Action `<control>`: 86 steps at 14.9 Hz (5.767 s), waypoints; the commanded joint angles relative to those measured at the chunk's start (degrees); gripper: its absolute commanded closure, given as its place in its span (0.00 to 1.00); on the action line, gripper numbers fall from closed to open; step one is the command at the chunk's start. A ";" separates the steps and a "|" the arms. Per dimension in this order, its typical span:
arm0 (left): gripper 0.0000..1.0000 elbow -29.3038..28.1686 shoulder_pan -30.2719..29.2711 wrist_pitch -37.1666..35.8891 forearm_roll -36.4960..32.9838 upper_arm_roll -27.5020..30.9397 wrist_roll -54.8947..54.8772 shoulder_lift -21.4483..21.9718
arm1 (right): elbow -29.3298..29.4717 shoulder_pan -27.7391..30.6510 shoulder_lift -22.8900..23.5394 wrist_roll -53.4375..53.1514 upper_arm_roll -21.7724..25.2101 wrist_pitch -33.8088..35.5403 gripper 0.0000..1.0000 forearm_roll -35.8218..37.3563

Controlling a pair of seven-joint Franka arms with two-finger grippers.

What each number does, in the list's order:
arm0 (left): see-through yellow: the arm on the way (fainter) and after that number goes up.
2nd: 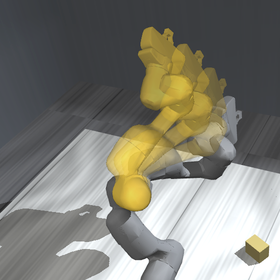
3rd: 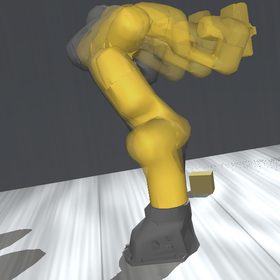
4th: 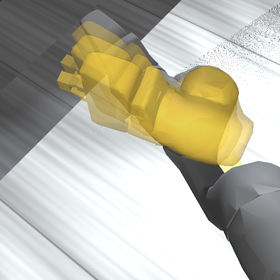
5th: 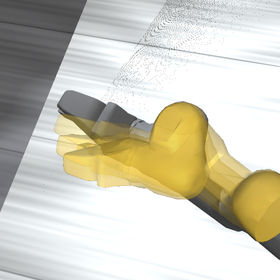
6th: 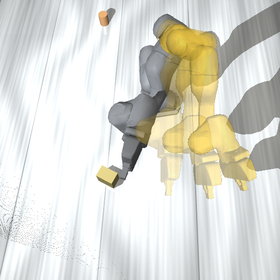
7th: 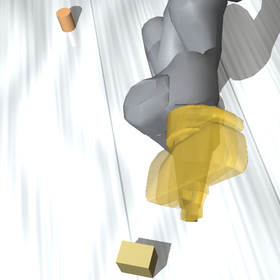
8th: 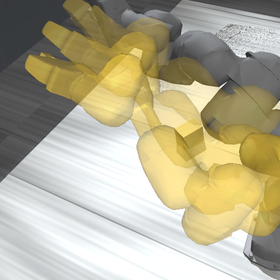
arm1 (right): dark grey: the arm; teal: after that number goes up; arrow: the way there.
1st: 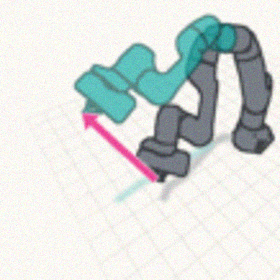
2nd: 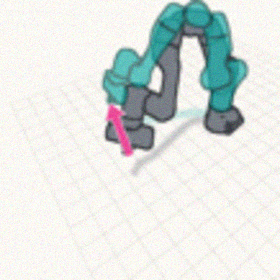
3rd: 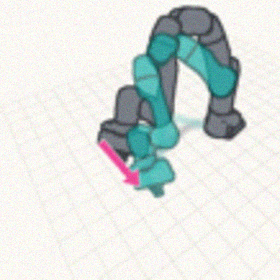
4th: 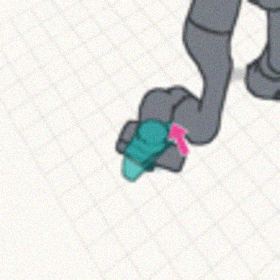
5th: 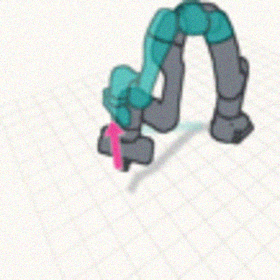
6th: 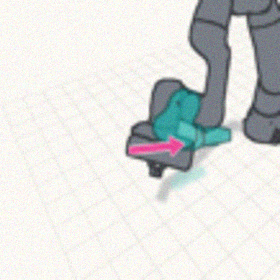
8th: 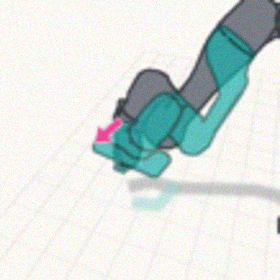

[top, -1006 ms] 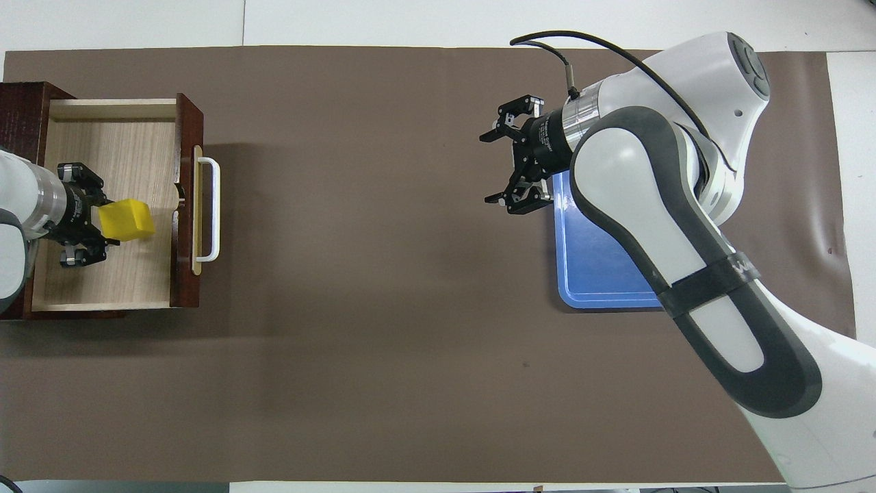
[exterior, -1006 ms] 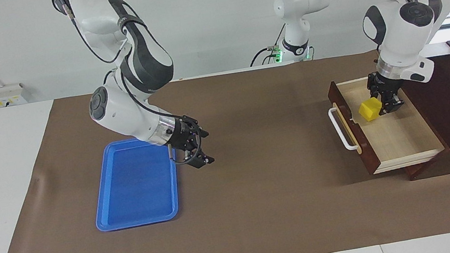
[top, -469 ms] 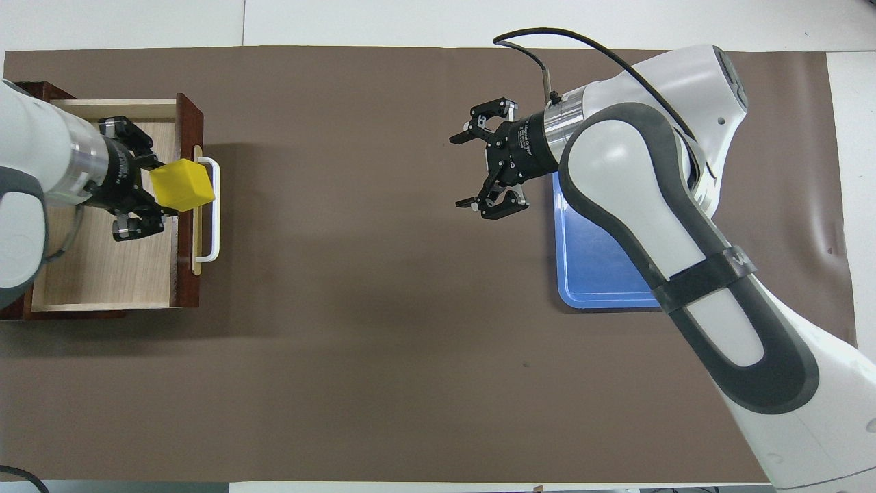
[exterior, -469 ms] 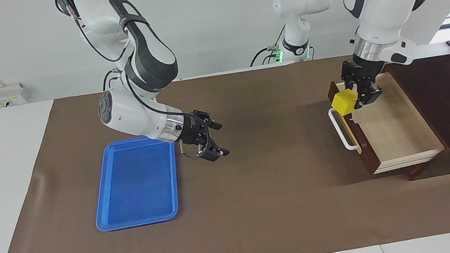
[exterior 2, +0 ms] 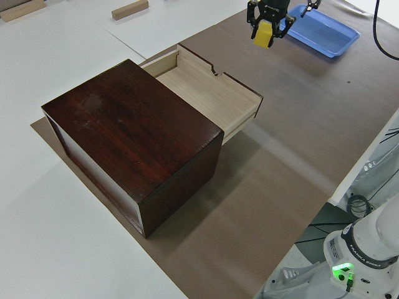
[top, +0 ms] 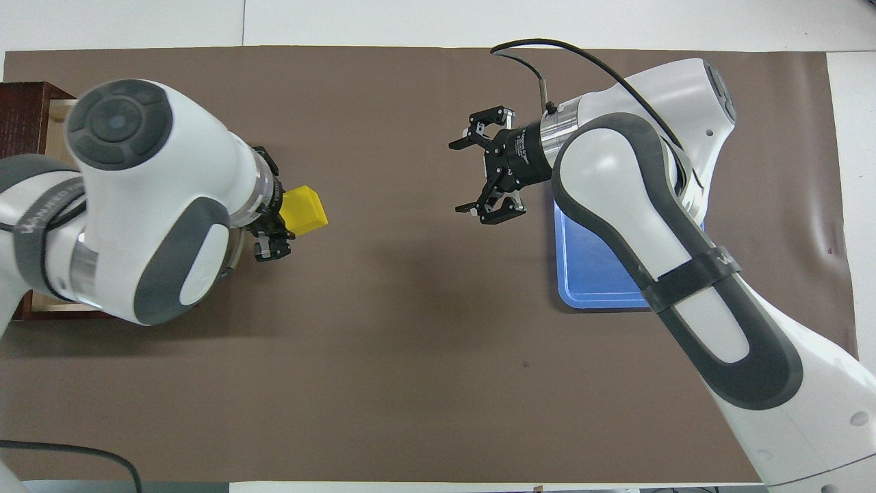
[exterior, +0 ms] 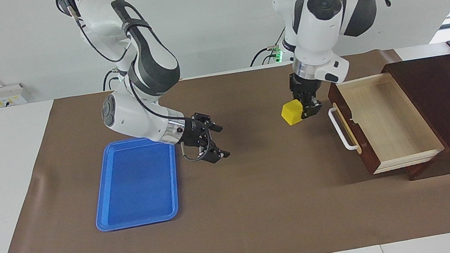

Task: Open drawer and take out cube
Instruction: 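Lift the cube with the left gripper while the right gripper moves toward it, then grasp the cube with the right gripper and open the left gripper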

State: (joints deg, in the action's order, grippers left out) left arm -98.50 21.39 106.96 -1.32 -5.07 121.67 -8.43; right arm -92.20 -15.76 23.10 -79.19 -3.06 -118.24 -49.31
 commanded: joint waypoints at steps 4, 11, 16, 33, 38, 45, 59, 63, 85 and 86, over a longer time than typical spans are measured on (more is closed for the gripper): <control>1.00 11.75 3.31 -0.78 0.87 0.94 7.70 -8.35 | -3.34 0.38 -2.10 10.10 0.07 1.87 0.01 -0.61; 1.00 10.62 4.89 1.50 0.88 0.94 8.23 -8.62 | 6.48 0.12 1.23 9.58 -0.02 8.72 0.04 7.38; 1.00 10.26 4.98 2.12 0.79 0.94 8.32 -8.62 | 13.08 -0.23 5.72 5.19 0.07 9.61 0.04 7.83; 1.00 8.77 5.51 3.70 0.17 0.94 8.05 -8.26 | 22.68 -7.88 12.49 -2.72 0.60 11.63 0.05 13.81; 1.00 8.15 5.51 3.79 0.17 0.94 7.97 -8.00 | 22.76 -9.72 12.58 -4.57 0.69 11.37 0.05 15.03; 1.00 8.06 5.59 3.79 0.17 0.94 8.05 -8.00 | 23.12 -9.20 12.84 -4.84 0.86 10.14 0.05 15.56; 1.00 7.71 5.86 3.87 0.26 0.94 8.05 -7.83 | 29.53 -10.87 15.74 -4.75 1.39 10.66 0.05 15.13; 1.00 7.71 5.86 3.87 0.26 0.94 8.05 -7.91 | 29.01 -11.05 15.39 -4.75 1.39 10.84 0.05 14.95; 1.00 7.71 5.77 3.79 0.26 1.03 8.58 -7.83 | 26.37 -10.43 14.51 -4.49 1.48 9.96 0.75 14.77; 1.00 7.71 5.77 3.79 0.26 1.03 8.58 -7.83 | 26.37 -10.08 14.43 -4.31 1.39 10.22 0.82 14.77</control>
State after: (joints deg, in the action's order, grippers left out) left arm -89.70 26.71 110.00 -0.99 -4.92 129.57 -17.08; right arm -65.94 -26.72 38.08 -83.41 -1.41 -108.66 -34.62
